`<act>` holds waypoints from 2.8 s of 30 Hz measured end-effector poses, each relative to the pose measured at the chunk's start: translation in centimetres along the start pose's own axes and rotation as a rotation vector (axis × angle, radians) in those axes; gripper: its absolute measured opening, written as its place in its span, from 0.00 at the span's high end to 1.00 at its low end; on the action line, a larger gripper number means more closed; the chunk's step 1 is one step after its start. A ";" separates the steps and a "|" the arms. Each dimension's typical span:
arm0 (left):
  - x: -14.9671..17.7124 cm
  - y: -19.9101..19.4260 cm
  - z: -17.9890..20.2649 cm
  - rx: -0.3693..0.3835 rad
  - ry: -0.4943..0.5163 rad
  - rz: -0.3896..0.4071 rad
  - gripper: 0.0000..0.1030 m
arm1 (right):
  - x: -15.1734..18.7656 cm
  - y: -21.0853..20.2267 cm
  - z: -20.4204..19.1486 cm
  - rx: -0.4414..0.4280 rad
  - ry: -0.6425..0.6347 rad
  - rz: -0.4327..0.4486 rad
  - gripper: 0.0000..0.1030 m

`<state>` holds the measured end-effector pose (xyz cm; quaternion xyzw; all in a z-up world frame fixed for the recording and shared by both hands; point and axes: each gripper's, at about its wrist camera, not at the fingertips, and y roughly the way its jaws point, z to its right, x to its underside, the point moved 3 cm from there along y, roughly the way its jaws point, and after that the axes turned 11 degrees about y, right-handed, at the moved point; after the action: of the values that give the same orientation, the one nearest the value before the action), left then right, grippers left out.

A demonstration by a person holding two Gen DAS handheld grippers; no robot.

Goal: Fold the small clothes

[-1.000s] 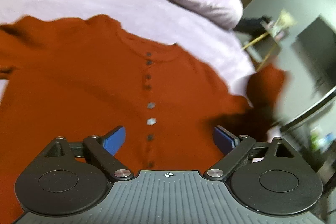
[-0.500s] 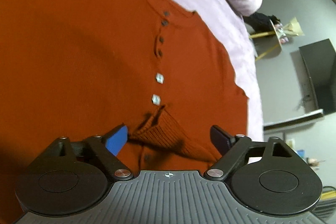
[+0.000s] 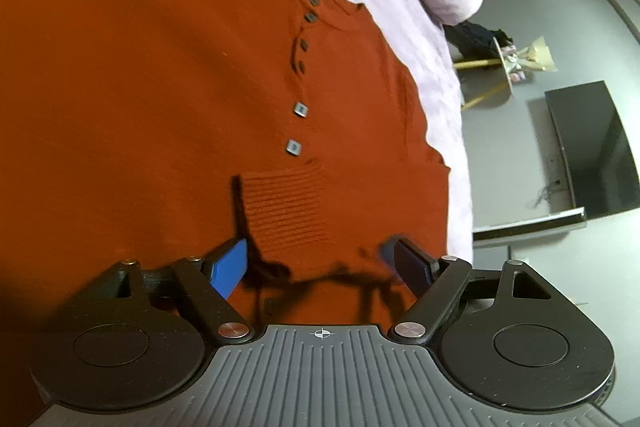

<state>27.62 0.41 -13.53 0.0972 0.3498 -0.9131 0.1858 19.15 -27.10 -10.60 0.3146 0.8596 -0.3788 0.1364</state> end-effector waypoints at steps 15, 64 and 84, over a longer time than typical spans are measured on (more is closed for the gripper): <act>-0.9 1.0 1.0 -0.101 0.037 0.002 0.93 | 2.6 -2.4 4.0 -0.085 0.103 0.030 0.74; -11.6 -3.7 -3.4 -0.826 0.413 0.389 0.64 | -8.9 3.5 -0.2 0.432 -0.287 0.338 0.97; -10.2 1.9 -3.3 -0.789 0.508 0.291 0.34 | -8.0 8.5 -1.1 0.502 -0.454 0.285 1.00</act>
<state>37.81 4.11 -13.95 0.2870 0.6861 -0.6228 0.2428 30.72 -25.39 -10.91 0.3627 0.6352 -0.6155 0.2934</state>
